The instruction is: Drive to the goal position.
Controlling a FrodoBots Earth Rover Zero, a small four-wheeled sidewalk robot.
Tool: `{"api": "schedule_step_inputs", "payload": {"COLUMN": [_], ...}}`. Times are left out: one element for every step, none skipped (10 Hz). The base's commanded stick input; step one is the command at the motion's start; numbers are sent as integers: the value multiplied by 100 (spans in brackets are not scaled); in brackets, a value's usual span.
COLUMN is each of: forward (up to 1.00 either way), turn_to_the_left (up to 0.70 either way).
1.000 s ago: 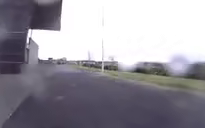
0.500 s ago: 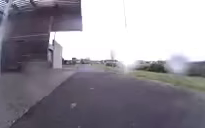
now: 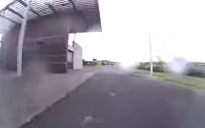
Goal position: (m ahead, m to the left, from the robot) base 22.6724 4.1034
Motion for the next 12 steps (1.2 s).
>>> {"api": "schedule_step_inputs", "payload": {"forward": [100,100,100,100,100,100,100,100,100,100,100,100], "turn_to_the_left": [0,0,-11,-30,-40,-40,-33,-14,0,0,0,0]}}
